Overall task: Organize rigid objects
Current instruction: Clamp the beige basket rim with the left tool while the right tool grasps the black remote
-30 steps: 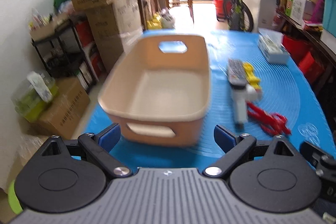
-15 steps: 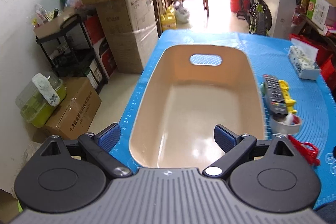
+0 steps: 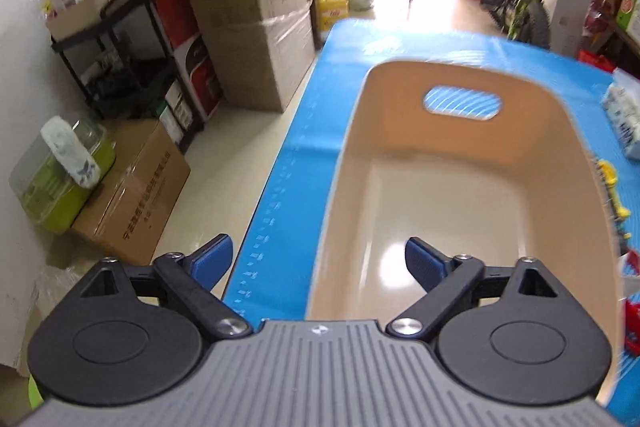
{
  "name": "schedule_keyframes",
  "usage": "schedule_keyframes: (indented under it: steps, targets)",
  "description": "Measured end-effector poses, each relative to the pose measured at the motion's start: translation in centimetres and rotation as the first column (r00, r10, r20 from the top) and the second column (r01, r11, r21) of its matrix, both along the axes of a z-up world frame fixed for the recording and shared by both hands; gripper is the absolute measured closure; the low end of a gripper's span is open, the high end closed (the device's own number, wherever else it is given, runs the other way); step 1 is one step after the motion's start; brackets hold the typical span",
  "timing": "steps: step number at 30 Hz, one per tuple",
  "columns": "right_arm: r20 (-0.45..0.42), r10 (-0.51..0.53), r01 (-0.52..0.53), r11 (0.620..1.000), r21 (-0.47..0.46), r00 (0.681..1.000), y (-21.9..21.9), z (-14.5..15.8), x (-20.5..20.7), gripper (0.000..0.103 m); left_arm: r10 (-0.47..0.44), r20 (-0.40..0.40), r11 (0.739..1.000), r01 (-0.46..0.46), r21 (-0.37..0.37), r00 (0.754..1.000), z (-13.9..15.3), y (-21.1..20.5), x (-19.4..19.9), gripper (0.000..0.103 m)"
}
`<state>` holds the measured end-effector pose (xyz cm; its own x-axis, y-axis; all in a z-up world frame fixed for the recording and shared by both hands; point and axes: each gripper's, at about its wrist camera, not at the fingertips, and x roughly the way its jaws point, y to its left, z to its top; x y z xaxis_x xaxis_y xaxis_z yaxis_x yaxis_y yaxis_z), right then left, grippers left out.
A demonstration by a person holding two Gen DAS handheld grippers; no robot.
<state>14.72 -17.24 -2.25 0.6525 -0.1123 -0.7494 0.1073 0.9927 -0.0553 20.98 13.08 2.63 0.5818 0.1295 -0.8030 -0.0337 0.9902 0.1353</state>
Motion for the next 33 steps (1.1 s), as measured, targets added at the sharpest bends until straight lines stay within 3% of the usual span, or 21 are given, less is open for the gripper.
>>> schedule_keyframes:
  steps: [7, 9, 13, 19, 23, 28, 30, 33]
  targets:
    - [0.004, 0.029, -0.028, 0.999, -0.016, 1.000, 1.5, 0.1, 3.2, 0.008, 0.006, -0.088, 0.999, -0.009, -0.034, 0.996, -1.8, 1.4, 1.6, 0.018]
    - [0.008, 0.040, -0.039, 0.999, -0.021, 0.999, 2.1, 0.4, 4.5, 0.008, 0.003, -0.107, 0.999, -0.007, -0.037, 0.994, -2.2, 1.4, 1.9, 0.027]
    - [-0.006, 0.053, -0.053, 0.998, -0.029, 0.999, 3.3, 0.3, 7.8, 0.008, -0.003, -0.117, 0.999, -0.003, -0.047, 0.993, -2.5, 1.4, 2.7, 0.034]
    - [-0.045, 0.007, -0.008, 1.000, -0.018, 0.999, 3.9, -1.4, 13.1, 0.011, -0.028, -0.133, 0.999, 0.023, -0.038, 0.991, -2.8, 0.9, 3.4, 0.058]
    - [-0.066, -0.031, 0.028, 0.999, -0.042, 0.997, 3.9, -3.0, 15.6, 0.018, -0.045, -0.133, 0.998, 0.039, -0.042, 0.990, -2.9, 0.9, 3.6, 0.079]
    - [-0.112, -0.058, 0.057, 0.998, -0.010, 0.992, 2.9, -4.8, 16.8, 0.032, -0.048, -0.129, 0.998, 0.042, -0.049, 0.991, -2.9, 0.9, 3.9, 0.082]
    - [-0.095, -0.054, 0.053, 0.998, -0.019, 0.994, 2.9, -4.9, 16.5, 0.046, -0.047, -0.124, 0.998, 0.041, -0.045, 0.991, -2.9, 0.8, 3.9, 0.083]
    - [-0.090, -0.052, 0.054, 0.998, 0.012, 0.995, 2.6, -4.8, 16.3, 0.049, -0.046, -0.114, 0.998, 0.042, -0.044, 0.992, -2.8, 0.7, 4.0, 0.087]
